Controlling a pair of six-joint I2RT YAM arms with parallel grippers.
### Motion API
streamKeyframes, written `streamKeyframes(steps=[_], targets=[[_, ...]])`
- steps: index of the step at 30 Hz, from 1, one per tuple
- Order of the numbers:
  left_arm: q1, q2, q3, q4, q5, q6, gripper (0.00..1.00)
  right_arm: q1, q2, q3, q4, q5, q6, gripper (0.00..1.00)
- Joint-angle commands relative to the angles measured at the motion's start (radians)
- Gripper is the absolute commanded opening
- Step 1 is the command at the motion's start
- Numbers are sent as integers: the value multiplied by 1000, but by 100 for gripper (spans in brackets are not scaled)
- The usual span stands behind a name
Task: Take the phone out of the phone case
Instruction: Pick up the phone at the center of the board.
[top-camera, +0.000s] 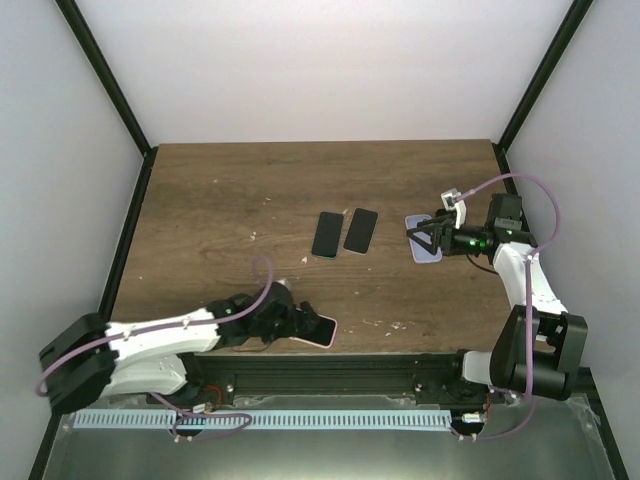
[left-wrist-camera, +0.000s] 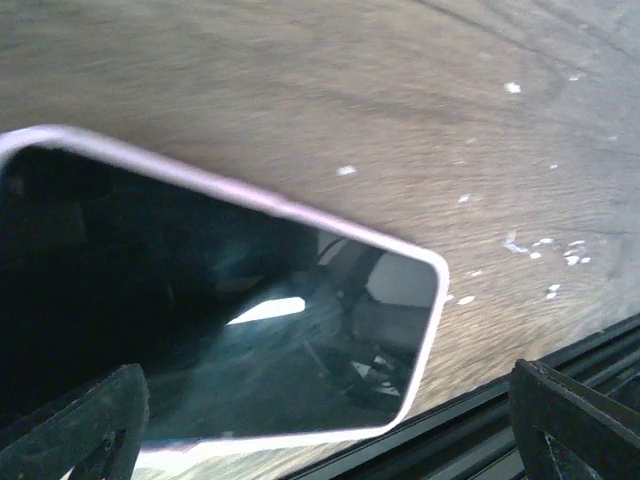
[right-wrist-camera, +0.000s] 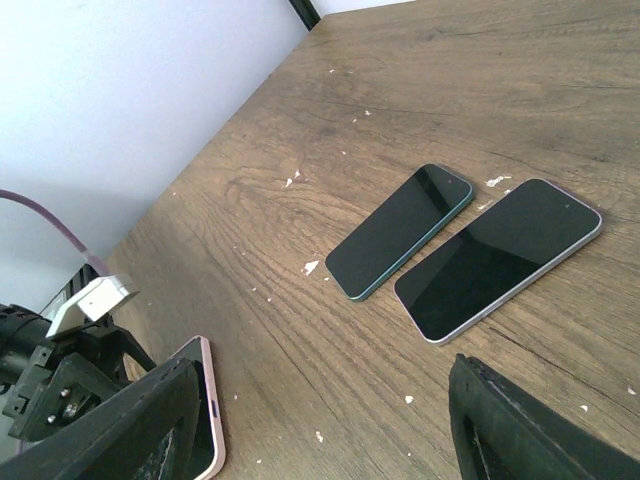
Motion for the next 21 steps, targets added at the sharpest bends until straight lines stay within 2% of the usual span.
streamKeyframes(steps=[1, 4, 7, 10, 12, 21], targets=[[-3, 177, 67, 71, 48, 15, 100, 3, -18, 21, -12, -24, -16, 70], [-2, 302, 164, 74, 10, 72, 100, 4, -17, 25, -14, -24, -18, 70], [0, 430, 334, -17, -22, 189, 100, 3, -23, 26, -18, -27, -22, 70], [-43, 459, 452, -116, -69, 247, 99, 3, -30, 22, -20, -29, -26, 70], [-81, 425, 453, -154, -123, 242, 99, 3, -32, 24, -25, -31, -30, 70], [-158, 158, 227, -289, -49, 117, 100, 3, -60, 35, -38, -47, -43, 70]])
